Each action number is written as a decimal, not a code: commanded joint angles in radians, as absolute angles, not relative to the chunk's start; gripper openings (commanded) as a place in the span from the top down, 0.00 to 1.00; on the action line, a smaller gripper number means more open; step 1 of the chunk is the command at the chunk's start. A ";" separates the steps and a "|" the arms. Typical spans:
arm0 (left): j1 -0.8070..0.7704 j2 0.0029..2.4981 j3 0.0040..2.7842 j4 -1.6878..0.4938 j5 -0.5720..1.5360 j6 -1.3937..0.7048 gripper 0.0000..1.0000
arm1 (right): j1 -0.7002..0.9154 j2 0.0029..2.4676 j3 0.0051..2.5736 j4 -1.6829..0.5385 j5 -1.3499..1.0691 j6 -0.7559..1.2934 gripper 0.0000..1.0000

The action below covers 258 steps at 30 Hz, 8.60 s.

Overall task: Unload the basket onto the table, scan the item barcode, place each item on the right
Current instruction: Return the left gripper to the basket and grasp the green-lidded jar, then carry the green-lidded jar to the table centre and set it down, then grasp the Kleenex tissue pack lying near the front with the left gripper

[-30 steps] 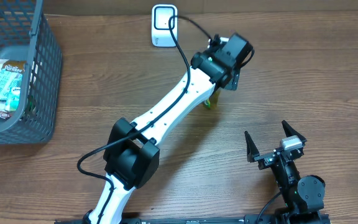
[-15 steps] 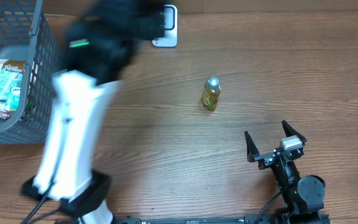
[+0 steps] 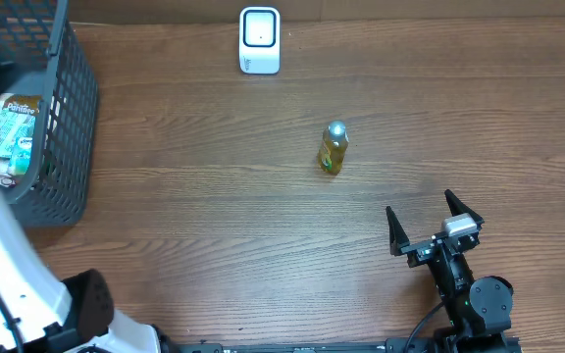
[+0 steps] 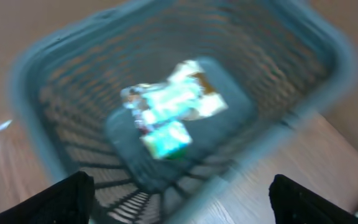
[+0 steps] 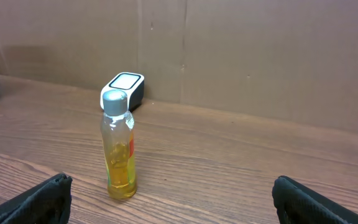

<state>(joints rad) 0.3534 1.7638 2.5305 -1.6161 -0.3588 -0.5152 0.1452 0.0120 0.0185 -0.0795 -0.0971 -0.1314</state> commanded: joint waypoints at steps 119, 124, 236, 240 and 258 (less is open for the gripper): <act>-0.489 1.664 1.702 -1.263 0.015 -0.611 0.81 | 0.142 0.003 0.008 -0.076 -0.091 -0.129 0.00; -0.539 1.665 1.526 -1.120 0.015 -0.641 0.78 | 0.142 0.003 0.008 -0.076 -0.091 -0.129 0.00; -0.971 1.810 1.157 -1.008 0.476 0.434 0.14 | 0.142 0.003 0.008 -0.076 -0.090 -0.129 0.00; -0.971 1.810 1.150 -0.994 0.478 0.433 0.17 | 0.142 0.003 0.008 -0.076 -0.091 -0.129 0.00; -1.043 1.811 1.143 -0.977 0.401 0.377 0.20 | 0.142 0.003 0.008 -0.076 -0.091 -0.129 0.00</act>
